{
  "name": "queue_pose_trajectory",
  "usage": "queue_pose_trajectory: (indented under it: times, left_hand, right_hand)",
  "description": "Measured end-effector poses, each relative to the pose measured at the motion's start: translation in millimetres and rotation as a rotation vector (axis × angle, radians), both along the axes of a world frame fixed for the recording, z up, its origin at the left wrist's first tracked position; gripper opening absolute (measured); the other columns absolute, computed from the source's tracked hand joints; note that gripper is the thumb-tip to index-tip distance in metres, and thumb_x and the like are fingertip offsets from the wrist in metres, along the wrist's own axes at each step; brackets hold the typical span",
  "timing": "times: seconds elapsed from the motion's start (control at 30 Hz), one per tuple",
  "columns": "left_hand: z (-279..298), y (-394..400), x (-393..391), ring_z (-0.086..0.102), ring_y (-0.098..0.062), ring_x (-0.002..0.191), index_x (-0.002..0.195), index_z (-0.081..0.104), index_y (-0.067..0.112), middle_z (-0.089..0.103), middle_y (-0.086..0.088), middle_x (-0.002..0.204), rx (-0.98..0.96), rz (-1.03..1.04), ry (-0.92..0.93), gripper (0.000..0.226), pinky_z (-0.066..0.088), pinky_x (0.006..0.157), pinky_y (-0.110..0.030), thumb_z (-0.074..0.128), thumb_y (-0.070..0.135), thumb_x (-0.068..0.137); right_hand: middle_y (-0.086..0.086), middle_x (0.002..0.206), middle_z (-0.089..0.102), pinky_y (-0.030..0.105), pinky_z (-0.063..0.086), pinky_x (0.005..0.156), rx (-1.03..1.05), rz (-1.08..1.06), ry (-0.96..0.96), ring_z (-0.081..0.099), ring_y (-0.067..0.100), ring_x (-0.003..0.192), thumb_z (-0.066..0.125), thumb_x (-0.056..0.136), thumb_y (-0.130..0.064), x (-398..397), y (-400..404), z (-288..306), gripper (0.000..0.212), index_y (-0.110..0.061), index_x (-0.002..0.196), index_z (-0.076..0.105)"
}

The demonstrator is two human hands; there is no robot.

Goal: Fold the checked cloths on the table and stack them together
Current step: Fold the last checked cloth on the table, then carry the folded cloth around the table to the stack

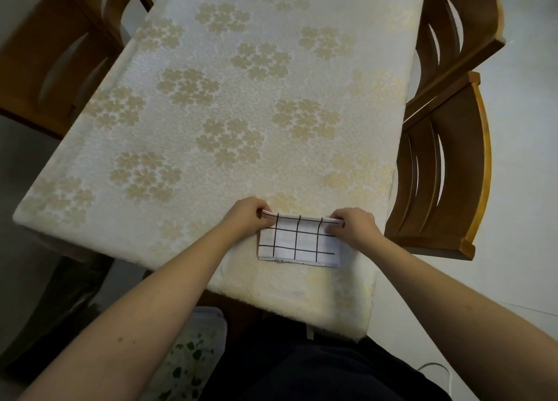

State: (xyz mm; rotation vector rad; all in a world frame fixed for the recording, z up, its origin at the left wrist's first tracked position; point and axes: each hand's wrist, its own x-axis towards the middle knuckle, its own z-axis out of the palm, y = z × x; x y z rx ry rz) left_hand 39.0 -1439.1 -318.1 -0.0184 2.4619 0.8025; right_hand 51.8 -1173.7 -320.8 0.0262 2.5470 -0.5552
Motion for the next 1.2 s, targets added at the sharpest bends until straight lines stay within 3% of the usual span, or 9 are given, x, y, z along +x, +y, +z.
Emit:
queue_pose_trajectory:
  times: [0.07, 0.13, 0.2, 0.27, 0.33, 0.47, 0.73, 1.0, 1.2]
  left_hand:
    - [1.0, -5.6, 11.4, 0.057, -0.015, 0.073, 0.086, 0.061, 0.015, 0.059, 0.001, 0.079, 0.166, 0.158, -0.056, 0.024, 0.045, 0.067, -0.028, 0.071, 0.036, 0.086]
    - [7.6, -6.7, 22.8, 0.067, -0.018, 0.085, 0.103, 0.062, 0.013, 0.07, -0.003, 0.09, 0.415, 0.325, -0.178, 0.027, 0.055, 0.082, -0.036, 0.068, 0.035, 0.09]
    - [18.6, -2.6, 32.0, 0.072, -0.022, 0.089, 0.114, 0.059, 0.015, 0.075, -0.008, 0.092, 0.565, 0.412, -0.236, 0.026, 0.057, 0.085, -0.043, 0.063, 0.031, 0.094]
    - [32.4, 6.9, 37.9, 0.074, -0.023, 0.083, 0.111, 0.059, 0.015, 0.076, -0.008, 0.087, 0.667, 0.476, -0.226, 0.017, 0.058, 0.075, -0.039, 0.06, 0.023, 0.096]
    - [45.6, 17.6, 41.9, 0.074, -0.022, 0.08, 0.112, 0.06, 0.014, 0.077, -0.008, 0.085, 0.718, 0.532, -0.203, 0.018, 0.057, 0.068, -0.033, 0.06, 0.022, 0.096]
    - [62.5, 41.3, 51.0, 0.074, -0.024, 0.086, 0.113, 0.064, 0.014, 0.077, -0.01, 0.093, 0.764, 0.55, -0.243, 0.019, 0.059, 0.07, -0.036, 0.059, 0.021, 0.097]
    - [108.6, 101.6, 77.5, 0.074, -0.024, 0.09, 0.107, 0.069, 0.009, 0.076, -0.01, 0.099, 0.752, 0.377, -0.384, 0.021, 0.061, 0.075, -0.036, 0.054, 0.021, 0.099]
    - [151.8, 206.4, 105.1, 0.072, -0.021, 0.068, 0.085, 0.069, 0.001, 0.075, -0.012, 0.077, 0.729, 0.356, -0.26, 0.015, 0.057, 0.056, -0.027, 0.065, 0.014, 0.091]
    - [161.0, 310.1, 135.0, 0.072, -0.019, 0.069, 0.09, 0.07, 0.005, 0.076, -0.01, 0.08, 0.707, 0.256, -0.226, 0.011, 0.056, 0.056, -0.026, 0.065, 0.014, 0.092]
  right_hand:
    - [0.008, 0.085, 0.067, 0.033, 0.041, 0.069, -0.171, -0.118, -0.028, 0.061, 0.026, 0.082, 0.069, 0.085, -0.042, 10.5, 5.8, 4.7, 0.03, -0.012, 0.094, 0.068]
    - [0.014, 0.08, 0.066, 0.034, 0.045, 0.064, -0.382, -0.317, -0.047, 0.061, 0.027, 0.073, 0.07, 0.083, -0.044, 20.9, 9.9, 13.2, 0.037, -0.008, 0.09, 0.066]
    - [0.016, 0.088, 0.069, 0.042, 0.053, 0.077, -0.587, -0.504, -0.078, 0.065, 0.032, 0.081, 0.069, 0.08, -0.05, 32.4, 11.6, 23.0, 0.045, -0.008, 0.094, 0.066]
    - [0.013, 0.099, 0.073, 0.051, 0.053, 0.093, -0.759, -0.619, -0.137, 0.068, 0.032, 0.095, 0.068, 0.081, -0.049, 44.5, 12.2, 32.0, 0.04, -0.014, 0.1, 0.068]
    - [0.009, 0.104, 0.074, 0.051, 0.053, 0.095, -0.865, -0.701, -0.168, 0.069, 0.031, 0.1, 0.066, 0.089, -0.036, 56.9, 13.1, 43.7, 0.029, -0.014, 0.107, 0.069]
    - [0.006, 0.103, 0.075, 0.044, 0.056, 0.089, -0.876, -0.776, -0.122, 0.071, 0.026, 0.098, 0.064, 0.092, -0.021, 86.5, 25.9, 66.6, 0.02, -0.012, 0.11, 0.068]
    - [-0.003, 0.092, 0.077, 0.024, 0.057, 0.068, -0.904, -0.921, 0.125, 0.073, 0.015, 0.085, 0.063, 0.092, -0.022, 131.7, 81.1, 127.6, 0.01, -0.02, 0.1, 0.069]
    - [0.007, 0.095, 0.077, 0.044, 0.057, 0.087, -0.922, -1.042, 0.218, 0.071, 0.029, 0.094, 0.063, 0.093, -0.021, 191.4, 177.7, 152.8, 0.016, -0.012, 0.1, 0.073]
    - [0.007, 0.091, 0.077, 0.035, 0.058, 0.076, -0.964, -1.169, 0.283, 0.073, 0.027, 0.088, 0.064, 0.092, -0.016, 245.5, 266.6, 156.9, 0.014, -0.008, 0.097, 0.073]
